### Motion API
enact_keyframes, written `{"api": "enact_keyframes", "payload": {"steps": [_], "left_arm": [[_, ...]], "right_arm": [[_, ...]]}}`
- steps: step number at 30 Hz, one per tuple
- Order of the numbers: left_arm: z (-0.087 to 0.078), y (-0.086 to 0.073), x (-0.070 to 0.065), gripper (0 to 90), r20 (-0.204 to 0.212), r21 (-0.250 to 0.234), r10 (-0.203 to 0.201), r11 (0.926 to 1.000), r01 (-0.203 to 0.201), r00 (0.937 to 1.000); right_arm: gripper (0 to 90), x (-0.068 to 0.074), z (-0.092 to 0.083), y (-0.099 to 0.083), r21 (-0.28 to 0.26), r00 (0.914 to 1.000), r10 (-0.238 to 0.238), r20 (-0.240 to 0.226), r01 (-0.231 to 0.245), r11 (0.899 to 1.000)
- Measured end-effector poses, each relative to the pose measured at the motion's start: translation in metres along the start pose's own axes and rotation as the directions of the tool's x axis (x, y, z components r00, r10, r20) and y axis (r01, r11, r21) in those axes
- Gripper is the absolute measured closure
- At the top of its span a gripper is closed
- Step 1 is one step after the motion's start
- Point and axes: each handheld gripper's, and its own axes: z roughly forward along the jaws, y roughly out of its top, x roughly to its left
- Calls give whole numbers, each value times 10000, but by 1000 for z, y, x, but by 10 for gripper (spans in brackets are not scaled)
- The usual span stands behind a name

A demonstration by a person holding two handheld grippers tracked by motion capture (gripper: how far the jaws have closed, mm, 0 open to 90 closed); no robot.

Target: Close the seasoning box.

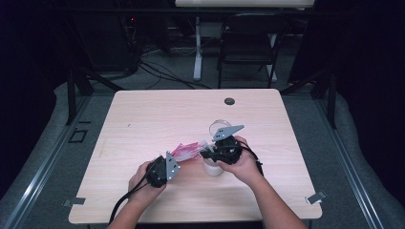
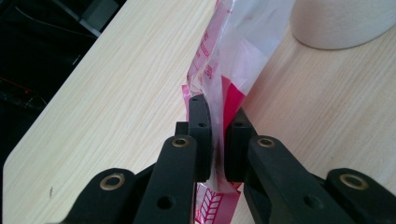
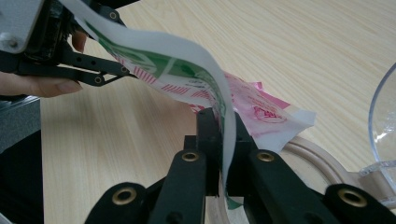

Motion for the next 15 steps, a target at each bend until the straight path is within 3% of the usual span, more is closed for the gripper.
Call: {"api": "enact_keyframes", "payload": {"steps": [11, 15], "left_arm": [[8, -4, -4, 834, 237, 161, -225, 9996, 221, 9995], [11, -4, -7, 833, 337, 237, -240, 9994, 232, 9991]], "right_arm": [[888, 2, 1, 1, 17, 9999, -88, -127, 88, 10000], [847, 3, 0, 2, -68, 9999, -117, -76, 117, 9999]]}}
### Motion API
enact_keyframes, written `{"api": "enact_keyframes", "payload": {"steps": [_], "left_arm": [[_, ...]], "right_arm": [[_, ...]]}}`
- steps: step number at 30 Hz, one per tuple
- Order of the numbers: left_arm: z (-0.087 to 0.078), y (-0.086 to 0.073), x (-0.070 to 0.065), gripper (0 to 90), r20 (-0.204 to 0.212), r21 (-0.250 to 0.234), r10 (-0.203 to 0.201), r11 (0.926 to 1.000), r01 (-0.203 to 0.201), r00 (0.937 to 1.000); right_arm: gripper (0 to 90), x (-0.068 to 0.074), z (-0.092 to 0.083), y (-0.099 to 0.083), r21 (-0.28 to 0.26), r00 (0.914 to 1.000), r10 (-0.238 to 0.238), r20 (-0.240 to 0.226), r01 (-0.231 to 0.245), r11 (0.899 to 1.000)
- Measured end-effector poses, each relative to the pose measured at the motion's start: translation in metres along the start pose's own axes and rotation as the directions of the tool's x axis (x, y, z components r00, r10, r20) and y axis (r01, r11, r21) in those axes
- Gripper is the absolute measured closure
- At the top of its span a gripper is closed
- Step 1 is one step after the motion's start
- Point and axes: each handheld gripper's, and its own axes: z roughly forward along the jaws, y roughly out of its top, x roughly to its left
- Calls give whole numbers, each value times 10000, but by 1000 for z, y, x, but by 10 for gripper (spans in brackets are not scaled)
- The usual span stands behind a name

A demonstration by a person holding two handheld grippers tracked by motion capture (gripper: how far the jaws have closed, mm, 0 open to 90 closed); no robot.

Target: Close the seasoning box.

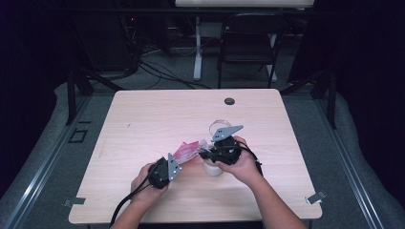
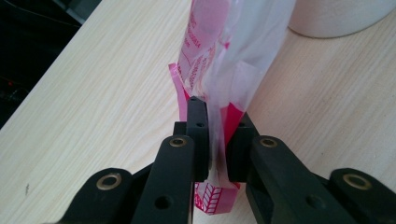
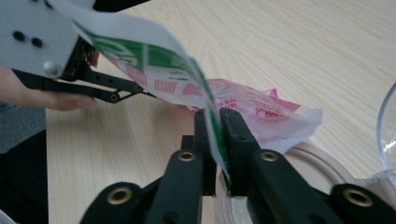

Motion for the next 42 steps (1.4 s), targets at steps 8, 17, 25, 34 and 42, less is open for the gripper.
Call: {"api": "enact_keyframes", "payload": {"steps": [8, 17, 25, 34, 42], "left_arm": [[5, -5, 3, 840, 469, 19, -608, 9982, 608, 9970], [7, -16, 18, 847, 1204, -273, -1857, 9814, 1902, 9752], [8, -23, 32, 849, 1825, -373, -3022, 9488, 3138, 9356], [12, -26, 45, 850, 2367, -437, -3917, 9099, 4125, 8891], [13, -32, 54, 851, 2768, -496, -4521, 8745, 4824, 8479]], "right_arm": [[700, 2, -4, 3, -436, 9997, -21, -247, 11, 9990], [550, 4, -17, 9, -1587, 9993, -12, -383, -49, 9873], [517, 5, -24, 11, -1880, 9997, -191, -167, 156, 9821], [523, 1, -41, 6, -2234, 9999, 110, 15, -104, 9747], [527, -8, -51, 0, -2550, 9985, 536, 129, -485, 9657]]}}
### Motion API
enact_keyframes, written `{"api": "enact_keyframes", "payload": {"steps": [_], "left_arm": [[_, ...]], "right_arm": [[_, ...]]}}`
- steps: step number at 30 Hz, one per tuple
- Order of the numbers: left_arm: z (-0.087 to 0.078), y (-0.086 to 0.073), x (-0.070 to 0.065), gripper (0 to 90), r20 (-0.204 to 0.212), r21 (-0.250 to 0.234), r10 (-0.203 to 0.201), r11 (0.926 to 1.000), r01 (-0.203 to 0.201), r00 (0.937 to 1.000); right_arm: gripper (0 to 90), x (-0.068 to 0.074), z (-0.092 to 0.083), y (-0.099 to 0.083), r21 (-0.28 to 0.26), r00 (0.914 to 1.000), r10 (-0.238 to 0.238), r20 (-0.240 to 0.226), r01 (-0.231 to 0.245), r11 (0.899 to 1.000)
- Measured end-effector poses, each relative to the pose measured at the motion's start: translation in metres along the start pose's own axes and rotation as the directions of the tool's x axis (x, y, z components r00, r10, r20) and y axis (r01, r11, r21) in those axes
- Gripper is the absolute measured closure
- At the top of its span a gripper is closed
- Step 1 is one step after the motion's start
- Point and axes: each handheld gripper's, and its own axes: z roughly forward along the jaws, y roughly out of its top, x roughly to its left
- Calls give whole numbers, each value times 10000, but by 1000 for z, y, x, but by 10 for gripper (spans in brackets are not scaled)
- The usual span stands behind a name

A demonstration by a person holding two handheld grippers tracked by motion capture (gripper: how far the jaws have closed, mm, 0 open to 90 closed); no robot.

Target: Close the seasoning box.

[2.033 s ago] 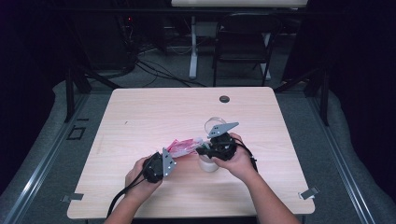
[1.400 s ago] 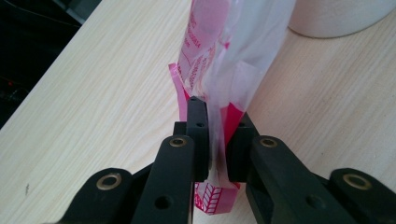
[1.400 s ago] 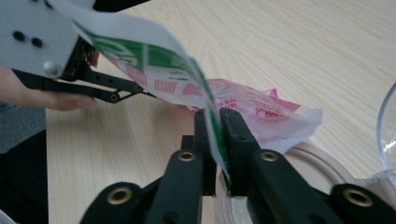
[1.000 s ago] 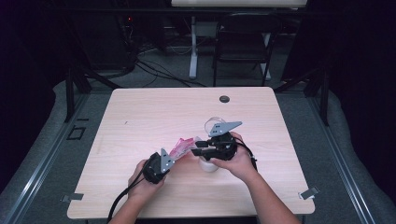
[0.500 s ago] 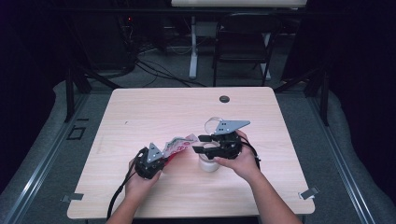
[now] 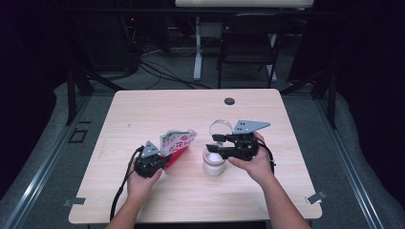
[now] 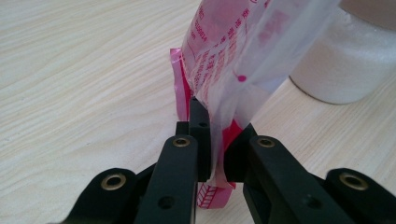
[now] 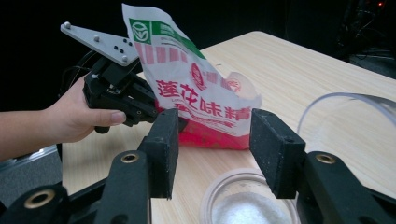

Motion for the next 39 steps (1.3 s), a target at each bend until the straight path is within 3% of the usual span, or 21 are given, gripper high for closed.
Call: {"api": "enact_keyframes", "payload": {"steps": [9, 14, 18, 25, 29, 32, 36, 39], "left_arm": [[-13, 2, 11, 851, -147, -402, -482, 9981, 476, 9987], [-38, 9, 28, 851, -608, -819, -903, 9930, 852, 9941], [-62, 8, 40, 851, -1133, -1070, -1156, 9888, 1036, 9868], [-92, -13, 60, 851, -2161, -982, -1501, 9864, 1315, 9648], [-103, -28, 70, 851, -2843, -820, -1626, 9860, 1450, 9448], [-103, -40, 76, 851, -3311, -548, -1570, 9876, 1471, 9304], [-100, -52, 83, 851, -3305, -528, -1946, 9808, 1877, 9235], [-97, -56, 86, 851, -3613, -272, -1886, 9811, 1918, 9132]], "right_arm": [[544, -14, -13, -1, -374, 9987, 275, 431, -258, 9990], [548, -20, -25, 3, -730, 9964, 362, 764, -306, 9969], [528, -27, -31, 4, -985, 9930, 630, 998, -531, 9937], [499, -35, -35, 2, -1129, 9838, 884, 1561, -712, 9911], [493, -37, -34, 1, -992, 9794, 903, 1807, -732, 9924], [497, -38, -35, 1, -984, 9787, 846, 1872, -670, 9929], [489, -40, -36, 0, -1028, 9763, 942, 1947, -752, 9919], [483, -41, -36, -1, -1015, 9743, 995, 2019, -802, 9916]]}}
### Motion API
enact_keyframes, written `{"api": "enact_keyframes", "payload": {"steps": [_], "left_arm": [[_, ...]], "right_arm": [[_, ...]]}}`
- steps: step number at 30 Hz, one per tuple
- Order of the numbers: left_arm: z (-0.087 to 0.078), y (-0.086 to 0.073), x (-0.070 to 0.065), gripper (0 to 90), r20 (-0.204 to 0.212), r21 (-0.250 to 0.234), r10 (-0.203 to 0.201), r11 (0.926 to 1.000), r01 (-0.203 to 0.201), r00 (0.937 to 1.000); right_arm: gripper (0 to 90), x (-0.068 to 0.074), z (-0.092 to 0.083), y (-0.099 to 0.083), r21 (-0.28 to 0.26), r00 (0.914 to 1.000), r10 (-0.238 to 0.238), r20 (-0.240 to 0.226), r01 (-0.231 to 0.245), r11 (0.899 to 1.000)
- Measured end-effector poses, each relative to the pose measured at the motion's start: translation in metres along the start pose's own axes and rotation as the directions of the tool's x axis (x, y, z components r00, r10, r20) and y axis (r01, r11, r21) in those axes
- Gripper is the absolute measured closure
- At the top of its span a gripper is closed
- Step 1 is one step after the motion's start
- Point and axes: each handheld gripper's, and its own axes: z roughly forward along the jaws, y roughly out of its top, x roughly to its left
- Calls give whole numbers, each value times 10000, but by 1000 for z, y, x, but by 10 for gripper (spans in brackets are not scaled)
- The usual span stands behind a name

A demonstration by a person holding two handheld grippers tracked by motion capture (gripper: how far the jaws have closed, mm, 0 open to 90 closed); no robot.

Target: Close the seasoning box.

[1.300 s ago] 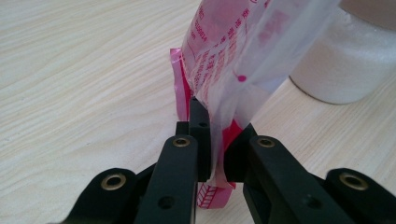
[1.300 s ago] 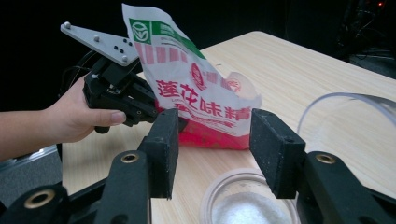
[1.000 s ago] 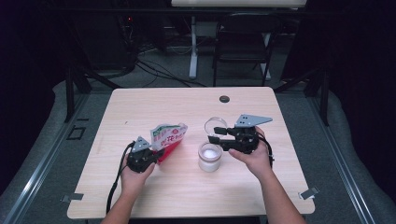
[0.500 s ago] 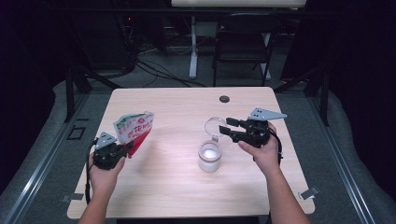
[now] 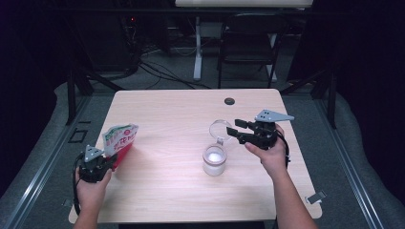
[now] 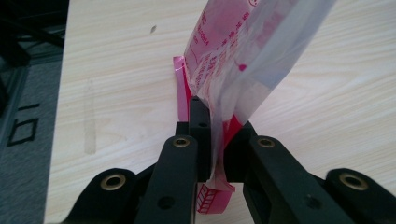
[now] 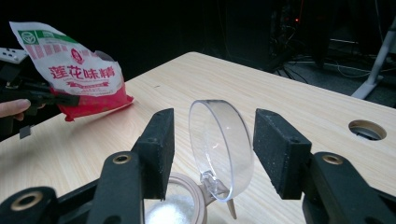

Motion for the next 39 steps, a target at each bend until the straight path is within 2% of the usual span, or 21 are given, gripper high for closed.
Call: {"api": "enact_keyframes", "payload": {"steps": [6, 12, 15, 22, 32, 34, 37, 39], "left_arm": [[4, -11, 8, 850, 343, 79, -918, 9958, 916, 9952], [4, -14, 6, 830, 318, 93, -847, 9964, 844, 9959], [4, -15, 7, 819, 359, 238, -937, 9954, 929, 9949], [3, -18, 7, 793, 385, 170, -1103, 9938, 1097, 9932], [2, -18, 7, 706, 890, 67, -1338, 9910, 1337, 9870], [0, -17, 7, 657, 860, 57, -1279, 9918, 1279, 9880], [-2, -15, 1, 520, 927, -338, -950, 9946, 985, 9912], [-4, -14, -2, 476, 914, -615, -785, 9945, 843, 9927]], "right_arm": [[495, -4, 0, -1, -97, 9994, 347, 70, -346, 9994], [521, -6, 3, -2, 111, 9989, 474, 58, -475, 9988], [534, -5, 5, -2, 174, 9987, 495, 87, -496, 9986], [548, -8, 6, -2, 218, 9980, 619, 127, -622, 9978], [571, -8, 8, -2, 433, 9975, 663, 260, -674, 9968], [573, -8, 8, -2, 483, 9976, 624, 284, -637, 9968], [575, -7, 10, -2, 484, 9978, 631, 218, -641, 9968], [574, -6, 11, -2, 518, 9981, 583, 207, -593, 9969]]}}
